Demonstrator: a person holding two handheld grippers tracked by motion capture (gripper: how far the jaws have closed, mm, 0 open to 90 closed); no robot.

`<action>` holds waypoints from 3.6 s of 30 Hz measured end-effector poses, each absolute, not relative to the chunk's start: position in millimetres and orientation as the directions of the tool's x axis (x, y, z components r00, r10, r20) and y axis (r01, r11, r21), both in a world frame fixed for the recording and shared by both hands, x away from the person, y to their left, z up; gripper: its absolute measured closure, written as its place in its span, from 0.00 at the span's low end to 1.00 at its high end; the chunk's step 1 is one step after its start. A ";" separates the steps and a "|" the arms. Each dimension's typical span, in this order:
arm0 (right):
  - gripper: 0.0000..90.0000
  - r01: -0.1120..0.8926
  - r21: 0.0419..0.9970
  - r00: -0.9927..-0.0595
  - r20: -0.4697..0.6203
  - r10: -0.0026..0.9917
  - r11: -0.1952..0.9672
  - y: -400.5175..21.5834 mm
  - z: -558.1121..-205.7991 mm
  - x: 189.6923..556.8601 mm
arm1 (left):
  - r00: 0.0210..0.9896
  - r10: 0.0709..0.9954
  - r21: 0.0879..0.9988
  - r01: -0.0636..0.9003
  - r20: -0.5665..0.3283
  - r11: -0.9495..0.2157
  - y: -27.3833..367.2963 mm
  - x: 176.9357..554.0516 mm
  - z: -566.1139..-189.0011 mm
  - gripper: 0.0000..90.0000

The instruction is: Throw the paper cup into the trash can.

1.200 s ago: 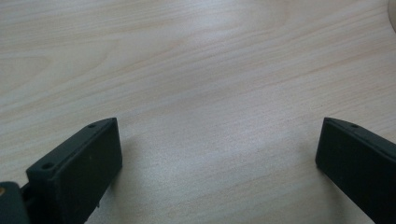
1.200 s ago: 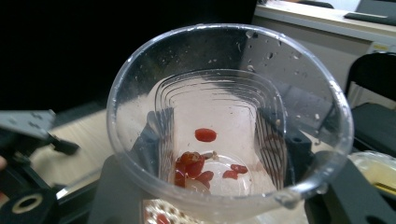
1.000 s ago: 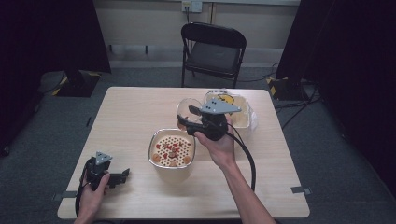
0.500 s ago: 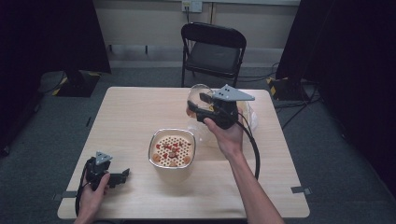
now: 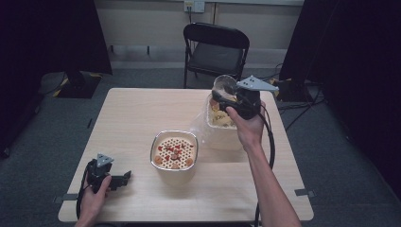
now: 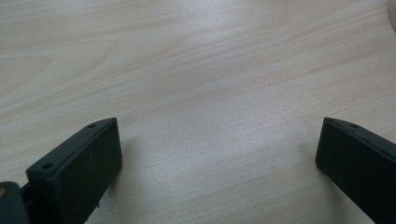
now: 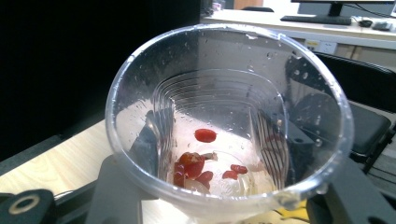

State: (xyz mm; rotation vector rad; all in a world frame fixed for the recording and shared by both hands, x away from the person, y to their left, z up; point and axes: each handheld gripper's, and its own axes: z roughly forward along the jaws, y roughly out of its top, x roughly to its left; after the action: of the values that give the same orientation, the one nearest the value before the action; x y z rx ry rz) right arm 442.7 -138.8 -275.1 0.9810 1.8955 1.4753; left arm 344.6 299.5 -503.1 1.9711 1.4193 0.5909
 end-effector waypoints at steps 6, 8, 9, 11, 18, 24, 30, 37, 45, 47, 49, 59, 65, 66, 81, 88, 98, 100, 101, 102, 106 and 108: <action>0.52 0.266 0.953 -0.552 0.027 0.834 0.145 -156.1 -279.1 459.8 | 0.319 0.948 0.713 0.665 -0.005 -0.220 299.5 344.6 -503.0 0.00; 0.52 0.277 0.947 -0.534 0.010 0.845 0.163 -159.7 -281.1 465.7 | 0.318 0.948 0.713 0.666 -0.005 -0.220 299.5 344.5 -503.0 0.00; 0.52 0.277 0.947 -0.534 0.010 0.845 0.163 -159.7 -281.1 465.7 | 0.319 0.948 0.713 0.665 -0.004 -0.220 299.5 344.6 -503.0 0.00; 0.51 0.283 0.945 -0.521 0.010 0.853 0.161 -164.3 -280.8 470.9 | 0.320 0.947 0.713 0.665 -0.005 -0.221 299.6 344.7 -503.1 0.00; 0.41 0.347 0.926 -0.488 0.045 0.872 0.147 -177.1 -283.7 491.4 | 0.319 0.948 0.714 0.665 -0.006 -0.220 299.5 344.6 -503.1 0.00; 0.27 0.375 0.918 -0.463 0.061 0.884 0.132 -179.9 -290.2 497.9 | 0.319 0.948 0.713 0.665 -0.004 -0.220 299.5 344.6 -503.0 0.00; 0.20 0.381 0.915 -0.456 0.061 0.888 0.133 -177.8 -293.4 500.8 | 0.319 0.948 0.713 0.665 -0.004 -0.221 299.5 344.6 -503.0 0.00; 0.17 0.375 0.917 -0.466 0.059 0.883 0.137 -176.5 -291.6 496.9 | 0.321 0.947 0.713 0.664 -0.002 -0.224 299.7 344.9 -503.0 0.00; 0.17 0.381 0.915 -0.471 0.067 0.880 0.134 -185.3 -302.4 476.2 | 0.321 0.947 0.713 0.665 -0.002 -0.224 299.7 344.9 -503.0 0.00; 0.17 0.370 0.919 -0.468 0.057 0.882 0.137 -189.3 -302.8 466.6 | 0.322 0.947 0.713 0.665 -0.003 -0.224 299.7 344.9 -503.0 0.00; 0.17 0.372 0.917 -0.462 0.051 0.885 0.142 -191.9 -302.9 460.4 | 0.321 0.947 0.713 0.665 -0.003 -0.223 299.7 344.9 -503.0 0.00; 0.17 0.375 0.908 -0.456 0.005 0.890 0.187 -204.9 -312.4 429.1 | 0.322 0.947 0.713 0.664 -0.001 -0.225 299.7 344.9 -502.9 0.00; 0.16 0.377 0.906 -0.453 -0.001 0.892 0.193 -211.2 -316.8 413.5 | 0.321 0.947 0.713 0.665 -0.003 -0.223 299.7 344.9 -503.0 0.00; 0.16 0.380 0.903 -0.451 -0.008 0.893 0.200 -211.5 -318.0 410.0 | 0.321 0.947 0.713 0.665 -0.002 -0.224 299.7 344.9 -502.9 0.00; 0.16 0.413 0.889 -0.450 0.012 0.893 0.196 -223.5 -357.4 362.7 | 0.321 0.947 0.713 0.665 -0.003 -0.223 299.7 344.9 -503.0 0.00; 0.16 0.450 0.866 -0.460 0.016 0.888 0.217 -225.1 -381.6 350.1 | 0.321 0.947 0.713 0.665 -0.003 -0.223 299.7 344.9 -503.0 0.00; 0.17 0.536 0.822 -0.416 0.057 0.908 0.194 -233.3 -428.9 348.4 | 0.321 0.947 0.713 0.665 -0.003 -0.223 299.6 344.9 -503.0 0.00; 0.17 0.561 0.805 -0.403 0.063 0.913 0.192 -234.8 -440.8 349.8 | 0.321 0.947 0.713 0.665 -0.003 -0.224 299.7 344.9 -503.0 0.00; 0.17 0.568 0.800 -0.402 0.065 0.913 0.194 -235.0 -444.6 350.2 | 0.321 0.947 0.713 0.665 -0.003 -0.223 299.6 344.9 -503.0 0.00; 0.17 0.578 0.793 -0.401 0.071 0.914 0.192 -235.4 -449.2 350.5 | 0.321 0.947 0.713 0.665 -0.003 -0.223 299.7 344.9 -503.0 0.00; 0.17 0.602 0.773 -0.389 0.063 0.919 0.202 -236.4 -463.9 351.7 | 0.321 0.947 0.713 0.665 -0.003 -0.223 299.6 344.9 -503.0 0.00; 0.17 0.608 0.767 -0.386 0.063 0.920 0.203 -236.9 -467.2 352.5 | 0.321 0.947 0.713 0.665 -0.003 -0.223 299.6 344.9 -503.0 0.00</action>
State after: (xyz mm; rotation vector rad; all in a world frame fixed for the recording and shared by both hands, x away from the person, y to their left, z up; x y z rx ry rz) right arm 352.5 -236.9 -467.2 1.4229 2.0739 1.0255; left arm 344.9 299.6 -503.0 1.9741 1.4173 0.5909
